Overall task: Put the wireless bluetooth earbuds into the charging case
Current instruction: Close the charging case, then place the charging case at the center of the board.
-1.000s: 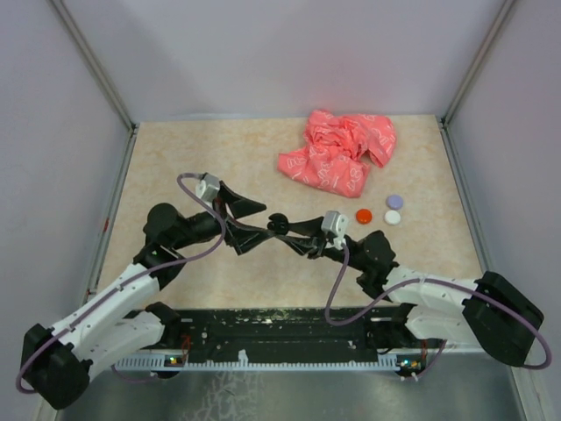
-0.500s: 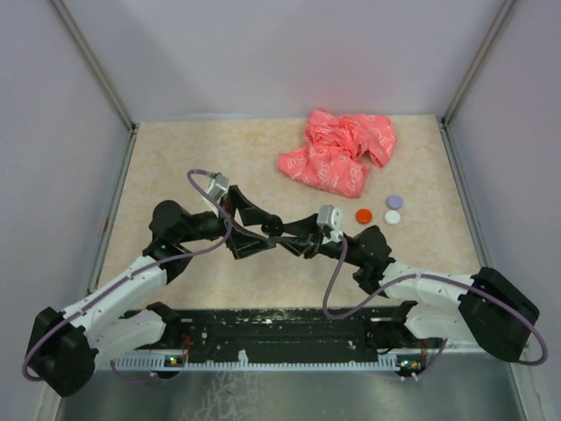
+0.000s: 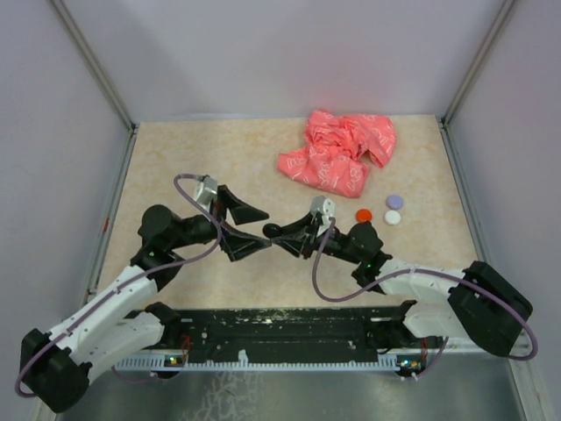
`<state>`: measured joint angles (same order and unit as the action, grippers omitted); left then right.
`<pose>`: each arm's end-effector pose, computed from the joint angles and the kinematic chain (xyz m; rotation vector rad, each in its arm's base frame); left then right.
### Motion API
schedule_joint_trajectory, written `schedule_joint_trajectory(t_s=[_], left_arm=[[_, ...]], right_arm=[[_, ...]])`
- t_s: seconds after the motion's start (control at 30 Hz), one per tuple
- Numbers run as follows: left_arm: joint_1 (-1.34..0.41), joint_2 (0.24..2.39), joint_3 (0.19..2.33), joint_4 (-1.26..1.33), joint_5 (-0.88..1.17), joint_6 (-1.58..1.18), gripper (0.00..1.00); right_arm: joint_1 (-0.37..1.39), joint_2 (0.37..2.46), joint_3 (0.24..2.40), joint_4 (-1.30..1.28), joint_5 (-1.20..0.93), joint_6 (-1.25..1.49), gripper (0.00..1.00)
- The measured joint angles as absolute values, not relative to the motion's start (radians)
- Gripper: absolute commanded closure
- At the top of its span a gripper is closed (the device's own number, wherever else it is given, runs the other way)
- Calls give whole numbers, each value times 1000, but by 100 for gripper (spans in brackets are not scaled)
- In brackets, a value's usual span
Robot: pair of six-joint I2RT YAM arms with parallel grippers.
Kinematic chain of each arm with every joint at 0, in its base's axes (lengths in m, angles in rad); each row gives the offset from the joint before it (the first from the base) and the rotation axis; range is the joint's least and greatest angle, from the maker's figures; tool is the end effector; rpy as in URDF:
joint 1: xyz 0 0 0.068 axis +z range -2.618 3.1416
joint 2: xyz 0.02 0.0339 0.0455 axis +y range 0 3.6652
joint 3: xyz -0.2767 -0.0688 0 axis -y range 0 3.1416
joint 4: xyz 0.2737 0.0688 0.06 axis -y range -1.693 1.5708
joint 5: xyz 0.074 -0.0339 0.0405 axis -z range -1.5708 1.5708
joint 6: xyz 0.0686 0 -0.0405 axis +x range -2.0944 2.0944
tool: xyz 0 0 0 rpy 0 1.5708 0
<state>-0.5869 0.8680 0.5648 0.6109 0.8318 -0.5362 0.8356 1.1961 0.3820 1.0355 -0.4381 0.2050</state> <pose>0.1675 -0.1723 0.3366 0.8222 1.2869 -1.4404 0.1683 0.2295 0.2431 -0.8144 1.2249 1.1544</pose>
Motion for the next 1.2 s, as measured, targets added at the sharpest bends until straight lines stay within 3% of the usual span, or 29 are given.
schedule_joint_trajectory(t_s=[0.53,0.8,1.0,1.13,1.2], left_arm=[[-587,731,770,-300,8,-316,0],[-587,695,752,-424,-244,-244,0],[-555,696,713,-450,-321,-233,0],[-505,691,702,-450,-323,-230,0],[-477,685,699,-448,-315,-230,0]], right_arm=[[586,1126,379,526,-406,434,100],[290,1177,340,370,-444,537,100],[113,1261,299,289,-460,585,100],[79,1265,286,267,-432,609,86],[74,1259,286,262,-402,623,66]])
